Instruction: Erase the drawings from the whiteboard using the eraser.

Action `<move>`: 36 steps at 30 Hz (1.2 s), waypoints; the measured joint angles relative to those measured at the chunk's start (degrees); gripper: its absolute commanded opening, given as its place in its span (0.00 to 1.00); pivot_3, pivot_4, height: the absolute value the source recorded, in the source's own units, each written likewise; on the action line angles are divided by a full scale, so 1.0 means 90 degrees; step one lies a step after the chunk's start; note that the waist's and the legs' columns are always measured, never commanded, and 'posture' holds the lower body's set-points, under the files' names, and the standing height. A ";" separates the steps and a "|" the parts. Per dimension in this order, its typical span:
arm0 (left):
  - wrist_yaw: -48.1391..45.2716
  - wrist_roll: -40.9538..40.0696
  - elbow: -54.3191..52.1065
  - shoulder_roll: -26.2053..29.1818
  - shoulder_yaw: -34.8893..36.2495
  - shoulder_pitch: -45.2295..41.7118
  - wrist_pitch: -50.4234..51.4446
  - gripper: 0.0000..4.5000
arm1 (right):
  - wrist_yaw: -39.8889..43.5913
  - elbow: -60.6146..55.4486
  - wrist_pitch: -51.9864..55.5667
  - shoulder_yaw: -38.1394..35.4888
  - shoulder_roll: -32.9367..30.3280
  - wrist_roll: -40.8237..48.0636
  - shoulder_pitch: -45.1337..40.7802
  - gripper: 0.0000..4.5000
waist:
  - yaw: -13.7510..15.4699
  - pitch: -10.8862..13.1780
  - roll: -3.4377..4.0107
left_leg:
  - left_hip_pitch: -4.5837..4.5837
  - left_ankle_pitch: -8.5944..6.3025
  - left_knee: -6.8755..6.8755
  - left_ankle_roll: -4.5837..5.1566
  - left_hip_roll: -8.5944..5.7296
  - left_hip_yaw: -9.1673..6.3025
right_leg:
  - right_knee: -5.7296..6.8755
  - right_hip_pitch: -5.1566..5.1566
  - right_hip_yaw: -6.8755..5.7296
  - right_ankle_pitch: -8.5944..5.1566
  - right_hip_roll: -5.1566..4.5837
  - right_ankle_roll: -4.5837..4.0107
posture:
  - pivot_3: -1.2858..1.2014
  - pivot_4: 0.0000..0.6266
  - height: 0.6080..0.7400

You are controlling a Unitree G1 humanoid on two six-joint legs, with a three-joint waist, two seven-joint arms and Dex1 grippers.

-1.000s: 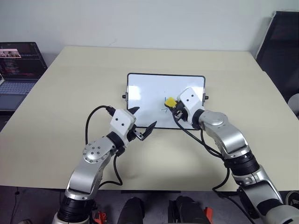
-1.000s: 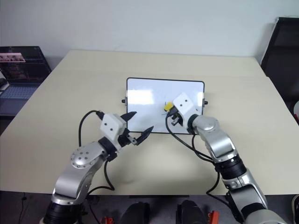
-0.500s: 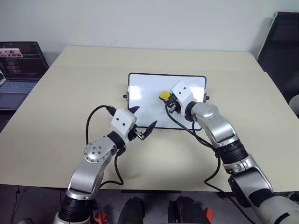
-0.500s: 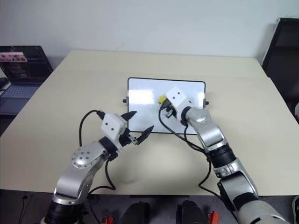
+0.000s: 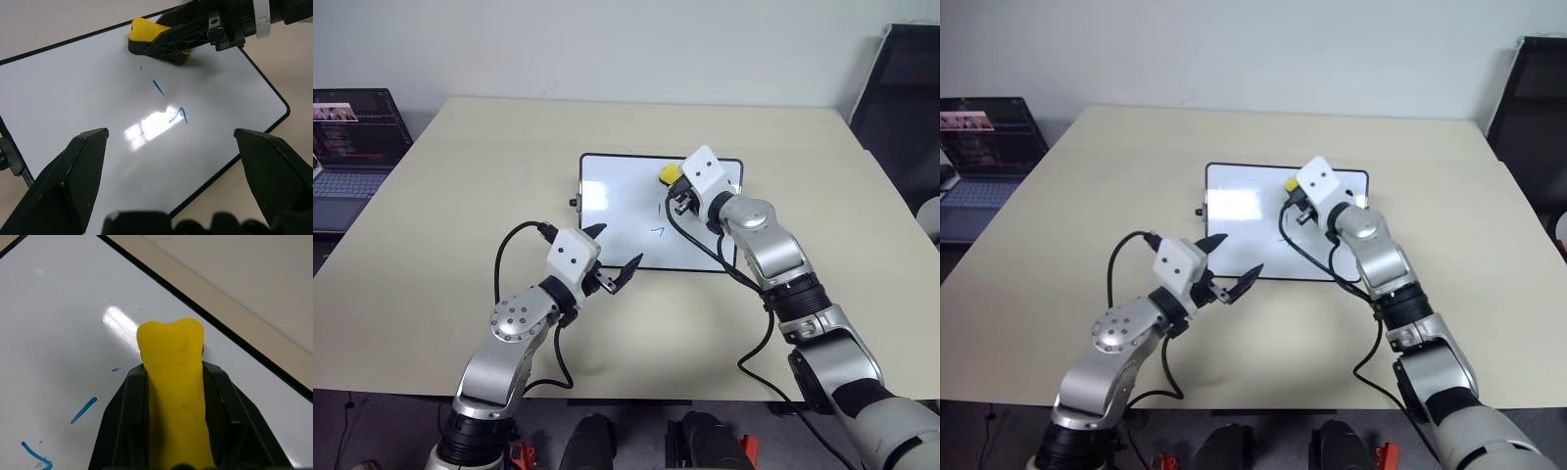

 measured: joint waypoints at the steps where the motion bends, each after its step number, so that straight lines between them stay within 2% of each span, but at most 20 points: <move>1: 0.0001 0.0000 -0.0002 0.0006 0.0011 0.0000 0.0012 1.00 | 0.0057 -0.0052 -0.0013 0.0057 -0.0008 -0.0038 0.0059 0.25 | -0.0001 0.0000 0.0000 | 0.0002 0.0000 0.0000 0.0000 0.0000 0.0000 | 0.0000 0.0001 0.0001 0.0000 0.0000 0.0000 | 0.52 0.24 1.00; 9: 0.0009 -0.0007 -0.0019 0.0028 0.0068 0.0000 0.0045 1.00 | 0.0506 -0.0751 0.0170 0.0423 -0.0109 -0.0289 0.0695 0.25 | 0.0001 0.0000 0.0000 | 0.0012 0.0000 0.0002 0.0000 -0.0001 -0.0001 | 0.0005 0.0013 0.0000 0.0000 0.0000 0.0000 | 0.52 0.24 1.00; 20: 0.0059 -0.0009 -0.0028 0.0020 0.0072 0.0000 0.0072 1.00 | 0.0787 -0.1352 0.0521 0.0561 -0.0329 -0.0451 0.1112 0.25 | 0.0006 -0.0001 -0.0001 | 0.0014 0.0000 0.0003 0.0000 -0.0002 -0.0002 | 0.0005 0.0015 -0.0001 0.0000 0.0000 0.0000 | 0.52 0.24 1.00; 36: 0.0119 -0.0014 -0.0034 -0.0005 0.0047 -0.0006 0.0164 1.00 | 0.0356 -0.0352 0.0295 0.0254 -0.0120 -0.0438 0.0255 0.25 | 0.0001 -0.0001 -0.0001 | 0.0022 0.0004 0.0009 0.0002 -0.0002 -0.0002 | 0.0010 0.0021 -0.0001 0.0007 0.0001 0.0001 | 0.52 0.24 1.00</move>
